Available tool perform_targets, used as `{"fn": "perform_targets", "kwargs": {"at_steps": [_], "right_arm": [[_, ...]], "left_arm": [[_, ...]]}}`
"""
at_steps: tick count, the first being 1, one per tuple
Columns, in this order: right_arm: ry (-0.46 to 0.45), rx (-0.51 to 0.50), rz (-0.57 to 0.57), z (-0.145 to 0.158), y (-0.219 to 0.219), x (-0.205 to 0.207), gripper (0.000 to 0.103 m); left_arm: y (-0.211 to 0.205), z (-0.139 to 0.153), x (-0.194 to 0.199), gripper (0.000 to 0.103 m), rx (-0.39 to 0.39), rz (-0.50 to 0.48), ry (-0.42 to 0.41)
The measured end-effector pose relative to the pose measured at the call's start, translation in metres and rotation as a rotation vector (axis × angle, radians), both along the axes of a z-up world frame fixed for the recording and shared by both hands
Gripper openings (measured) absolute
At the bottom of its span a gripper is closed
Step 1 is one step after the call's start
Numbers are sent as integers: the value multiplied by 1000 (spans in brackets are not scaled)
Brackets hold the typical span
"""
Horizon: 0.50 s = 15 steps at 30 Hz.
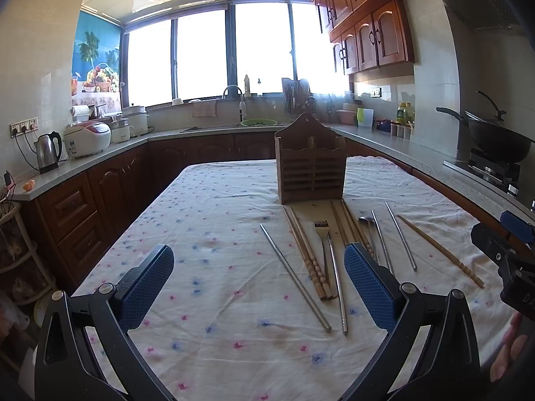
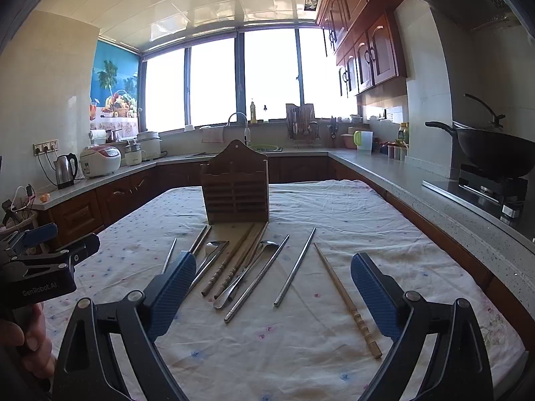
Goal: Organize utensils
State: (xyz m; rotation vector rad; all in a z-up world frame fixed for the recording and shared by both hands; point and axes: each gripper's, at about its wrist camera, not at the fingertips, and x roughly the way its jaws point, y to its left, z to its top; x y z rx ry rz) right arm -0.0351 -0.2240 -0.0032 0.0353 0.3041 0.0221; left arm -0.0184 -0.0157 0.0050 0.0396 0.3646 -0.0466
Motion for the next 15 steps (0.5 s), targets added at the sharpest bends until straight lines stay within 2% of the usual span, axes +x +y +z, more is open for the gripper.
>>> {"fn": "perform_targets", "kwargs": {"at_steps": [15], "right_arm": [[-2, 5, 29, 1, 2, 2, 95]], "left_arm": [[1, 0, 2, 103, 0, 5, 0]]}}
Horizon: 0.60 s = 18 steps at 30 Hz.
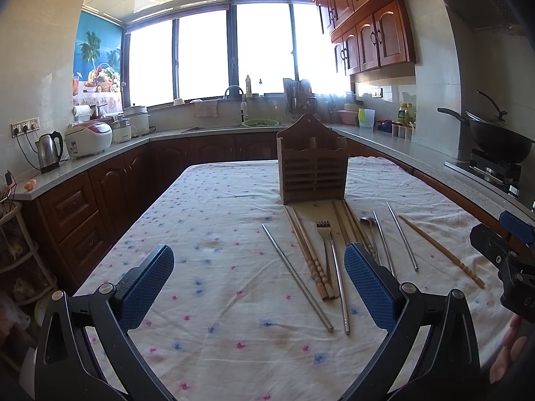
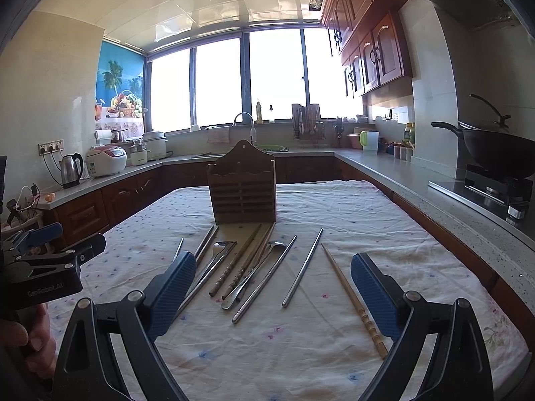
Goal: Organize utensils
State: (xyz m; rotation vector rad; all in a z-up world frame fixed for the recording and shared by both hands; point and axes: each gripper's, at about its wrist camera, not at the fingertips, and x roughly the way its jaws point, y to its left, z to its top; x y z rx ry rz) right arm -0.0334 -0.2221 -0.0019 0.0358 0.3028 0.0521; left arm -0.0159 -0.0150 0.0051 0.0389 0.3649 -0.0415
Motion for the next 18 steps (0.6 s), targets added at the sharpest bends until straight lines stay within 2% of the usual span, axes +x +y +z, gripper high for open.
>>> {"fn": "perform_targets", "kwargs": {"at_steps": [18], "right_arm": [[-3, 2, 5, 1, 0, 0, 95]], "left_arm": [[1, 1, -4, 103, 1, -6, -3]]}}
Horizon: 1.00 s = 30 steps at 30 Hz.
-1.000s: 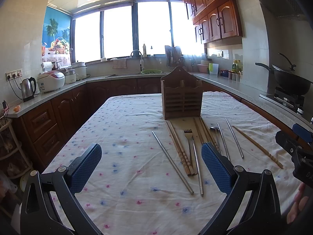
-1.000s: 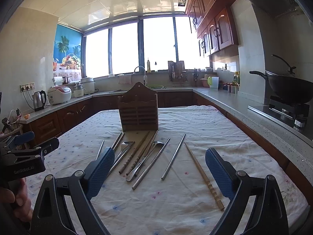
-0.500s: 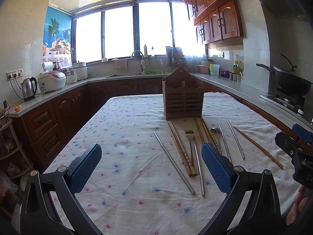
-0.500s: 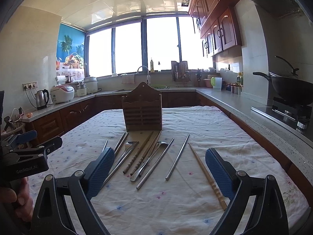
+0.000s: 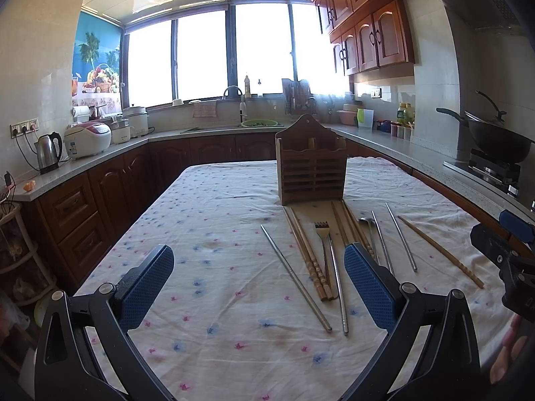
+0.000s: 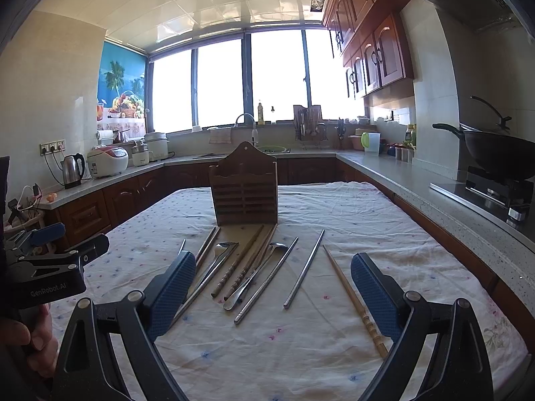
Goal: Organize utensils
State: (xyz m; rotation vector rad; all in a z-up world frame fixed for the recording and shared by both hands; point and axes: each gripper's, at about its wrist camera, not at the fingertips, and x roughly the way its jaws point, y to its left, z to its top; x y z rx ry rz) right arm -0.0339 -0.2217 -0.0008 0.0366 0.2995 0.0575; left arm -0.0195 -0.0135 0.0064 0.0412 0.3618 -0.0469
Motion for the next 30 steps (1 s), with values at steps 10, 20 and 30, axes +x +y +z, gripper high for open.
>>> {"fn": "perform_targets", "kwargs": {"at_steps": [10, 20, 30], "right_arm": [[-5, 4, 3, 3, -1, -2, 95], [-4, 4, 7, 3, 0, -2, 95], [-3, 4, 8, 3, 0, -2, 95]], "left_arm": [[0, 2, 1, 103, 0, -4, -1], [-1, 3, 3, 103, 1, -9, -1], [-2, 0, 6, 103, -1, -12, 8]]}}
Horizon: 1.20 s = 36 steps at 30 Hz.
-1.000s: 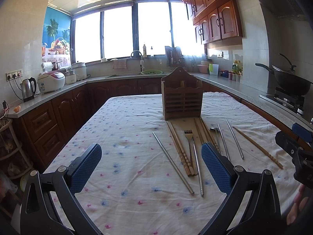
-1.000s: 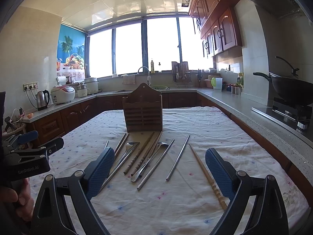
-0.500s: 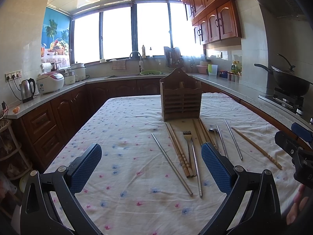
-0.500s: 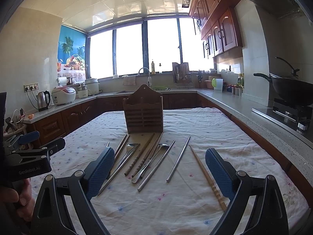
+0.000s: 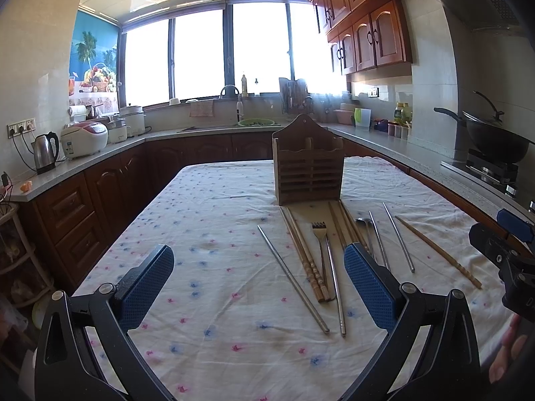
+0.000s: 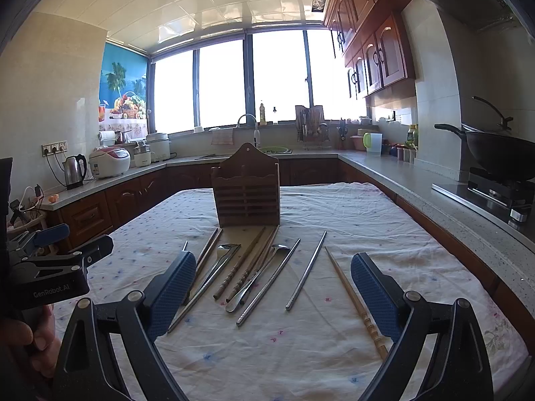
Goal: Organize utensils
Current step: 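Close the left gripper on the steel fork while the right gripper grasps the steel spoon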
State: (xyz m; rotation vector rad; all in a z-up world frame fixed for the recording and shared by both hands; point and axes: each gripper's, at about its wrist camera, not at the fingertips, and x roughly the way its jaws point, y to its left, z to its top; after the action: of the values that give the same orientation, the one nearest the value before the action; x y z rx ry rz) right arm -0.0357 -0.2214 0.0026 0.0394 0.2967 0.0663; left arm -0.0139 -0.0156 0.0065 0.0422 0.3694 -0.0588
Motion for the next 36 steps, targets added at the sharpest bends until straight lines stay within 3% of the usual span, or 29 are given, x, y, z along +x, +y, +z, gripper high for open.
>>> {"fn": "perform_targets", "kwargs": {"at_steps": [13, 19, 27, 33, 36], "right_arm": [[61, 37, 40, 2, -8, 19, 95], [116, 54, 75, 2, -9, 38, 94], [224, 139, 141, 10, -19, 79, 71], [448, 329, 230, -5, -30, 147, 37], [534, 349, 241, -18, -30, 176, 31]], "left_arm": [[-2, 3, 29, 102, -49, -88, 105], [-11, 8, 51, 91, -49, -150, 155], [-16, 10, 105, 62, -153, -265, 292], [-35, 8, 156, 48, -167, -378, 427], [-48, -1, 183, 45, -139, -428, 499]]}}
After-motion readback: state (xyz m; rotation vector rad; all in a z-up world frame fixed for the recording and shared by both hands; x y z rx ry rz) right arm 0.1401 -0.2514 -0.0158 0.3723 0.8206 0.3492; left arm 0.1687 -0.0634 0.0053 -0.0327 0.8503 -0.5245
